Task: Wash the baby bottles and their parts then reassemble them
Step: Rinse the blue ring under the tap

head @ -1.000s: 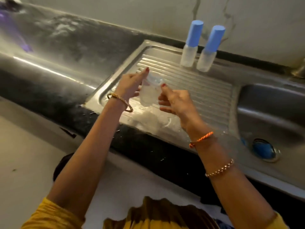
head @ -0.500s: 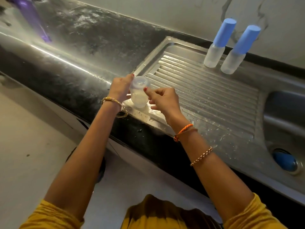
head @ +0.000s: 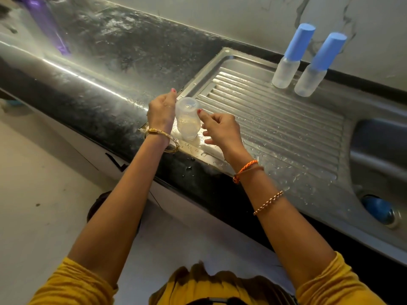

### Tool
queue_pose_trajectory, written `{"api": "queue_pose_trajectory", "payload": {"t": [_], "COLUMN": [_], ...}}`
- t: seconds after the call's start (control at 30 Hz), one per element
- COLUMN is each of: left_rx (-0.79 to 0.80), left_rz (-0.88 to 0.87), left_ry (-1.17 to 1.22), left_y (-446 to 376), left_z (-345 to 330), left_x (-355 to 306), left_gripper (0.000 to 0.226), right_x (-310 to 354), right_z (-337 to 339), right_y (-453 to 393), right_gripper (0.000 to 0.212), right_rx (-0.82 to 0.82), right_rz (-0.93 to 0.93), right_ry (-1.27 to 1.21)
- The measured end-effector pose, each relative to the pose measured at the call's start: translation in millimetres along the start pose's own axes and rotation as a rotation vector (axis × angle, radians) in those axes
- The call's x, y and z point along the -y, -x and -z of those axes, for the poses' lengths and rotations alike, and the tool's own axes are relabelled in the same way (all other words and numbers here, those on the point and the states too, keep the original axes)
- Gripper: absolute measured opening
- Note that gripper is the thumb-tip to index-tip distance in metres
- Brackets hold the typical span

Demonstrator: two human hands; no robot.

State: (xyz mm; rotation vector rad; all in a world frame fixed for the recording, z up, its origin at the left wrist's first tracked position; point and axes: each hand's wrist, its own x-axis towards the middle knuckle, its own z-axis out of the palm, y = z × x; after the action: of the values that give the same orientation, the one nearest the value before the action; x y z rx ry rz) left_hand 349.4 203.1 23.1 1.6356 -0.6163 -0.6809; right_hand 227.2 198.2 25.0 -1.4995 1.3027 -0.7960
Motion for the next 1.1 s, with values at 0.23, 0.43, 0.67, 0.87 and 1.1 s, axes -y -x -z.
{"api": "queue_pose_trajectory", "payload": {"t": [0.23,0.43,0.67,0.87,1.1], "left_rx": [-0.195,0.188,0.69,0.944,0.854], "left_rz": [-0.572,-0.706,-0.462,-0.376,-0.244], "left_ry": [-0.118,-0.06,-0.088,-0.285,-0.573], "left_y": [31,85,181,241,253], "left_z": [-21,-100,-227,-311,-384], "left_x": [-16,-22,-4,9,38], "left_gripper": [0.02,0.016,0.017,0.018,0.033], "right_x": [-7,-32,-112,-176,-231], "right_z": [28,112,263,363,421], "right_y": [10,26,64,90,62], "right_gripper": [0.021,0.019,0.022,0.013,0.024], "right_rx": [-0.185,-0.542,-0.897,-0.977,-0.229], "right_rz": [0.139,0.261,0.112,-0.011,-0.194], "right_ry": [-0.027,-0.004,0.081,0.112,0.565]}}
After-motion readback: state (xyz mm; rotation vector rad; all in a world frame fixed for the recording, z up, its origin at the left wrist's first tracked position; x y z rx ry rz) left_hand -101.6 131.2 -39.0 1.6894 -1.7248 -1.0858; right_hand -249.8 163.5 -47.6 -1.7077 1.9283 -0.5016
